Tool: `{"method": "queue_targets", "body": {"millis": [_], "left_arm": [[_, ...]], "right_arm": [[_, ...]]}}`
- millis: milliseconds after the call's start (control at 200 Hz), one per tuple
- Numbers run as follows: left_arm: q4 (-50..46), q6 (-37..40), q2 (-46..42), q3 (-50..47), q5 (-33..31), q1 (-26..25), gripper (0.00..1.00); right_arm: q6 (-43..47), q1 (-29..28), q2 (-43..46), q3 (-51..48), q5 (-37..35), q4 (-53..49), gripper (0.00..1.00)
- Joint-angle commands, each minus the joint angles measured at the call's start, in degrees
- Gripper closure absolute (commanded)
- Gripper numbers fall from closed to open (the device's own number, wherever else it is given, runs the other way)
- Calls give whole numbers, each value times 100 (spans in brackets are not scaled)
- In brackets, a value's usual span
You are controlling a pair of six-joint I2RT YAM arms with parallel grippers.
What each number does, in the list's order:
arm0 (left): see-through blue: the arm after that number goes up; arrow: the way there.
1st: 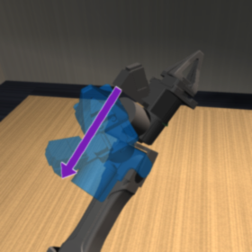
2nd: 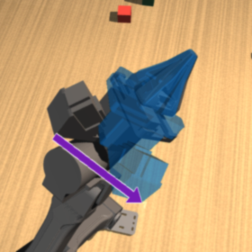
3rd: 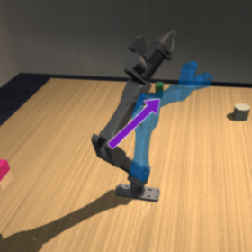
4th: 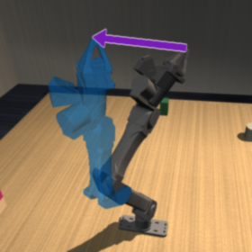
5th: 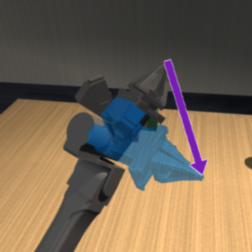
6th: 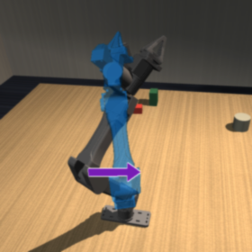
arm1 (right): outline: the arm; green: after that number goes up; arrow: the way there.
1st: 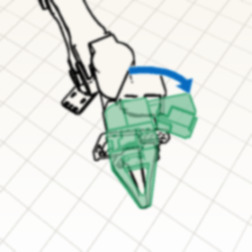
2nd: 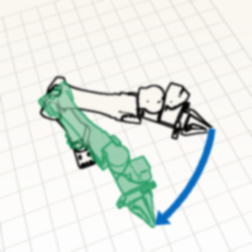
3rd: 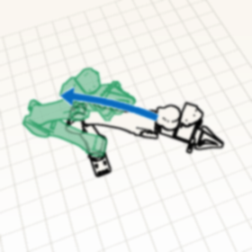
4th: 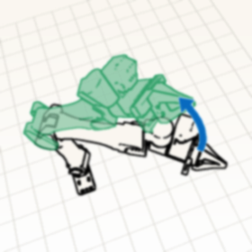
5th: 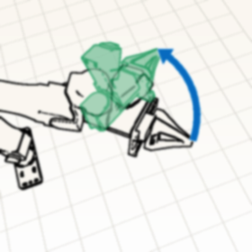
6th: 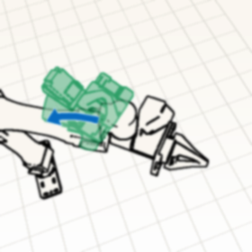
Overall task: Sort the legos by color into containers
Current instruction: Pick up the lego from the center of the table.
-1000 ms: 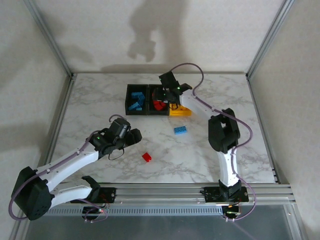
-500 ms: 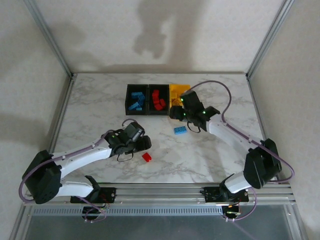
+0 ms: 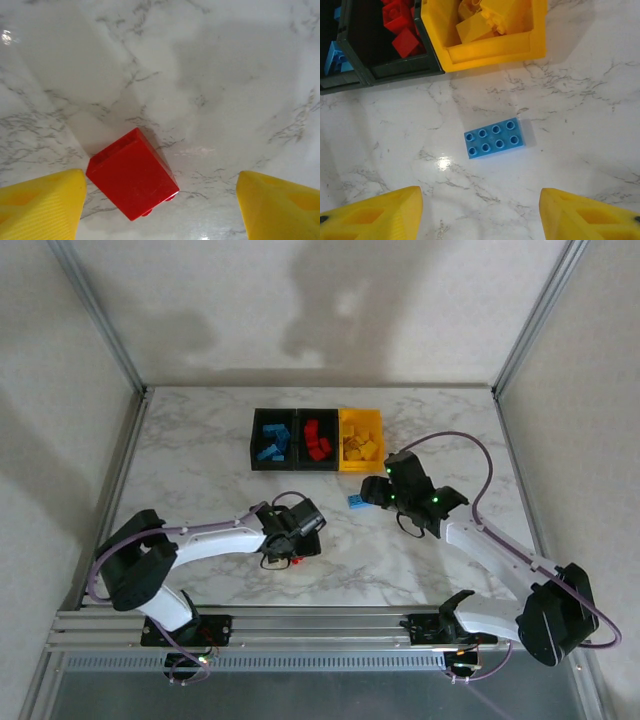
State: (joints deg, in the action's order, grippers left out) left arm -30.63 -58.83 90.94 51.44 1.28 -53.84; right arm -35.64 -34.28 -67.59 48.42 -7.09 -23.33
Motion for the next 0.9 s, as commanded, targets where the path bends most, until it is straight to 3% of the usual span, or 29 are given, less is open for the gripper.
{"method": "queue_targets", "body": {"millis": [0, 95, 481, 666, 896], "left_arm": [[-307, -130, 318, 224, -128, -99, 26], [-446, -51, 519, 378, -230, -144, 30], [-532, 264, 946, 649, -459, -93, 63], [-752, 502, 859, 979, -715, 46, 66], [-1048, 1295, 924, 1971, -1096, 717, 67]], "right_arm": [[-75, 124, 230, -154, -164, 8, 37], [-83, 207, 344, -243, -144, -23, 37], [-248, 336, 767, -507, -196, -167, 37], [-336, 335, 926, -542, -253, -267, 37], [-422, 333, 1171, -505, -313, -401, 37]]}}
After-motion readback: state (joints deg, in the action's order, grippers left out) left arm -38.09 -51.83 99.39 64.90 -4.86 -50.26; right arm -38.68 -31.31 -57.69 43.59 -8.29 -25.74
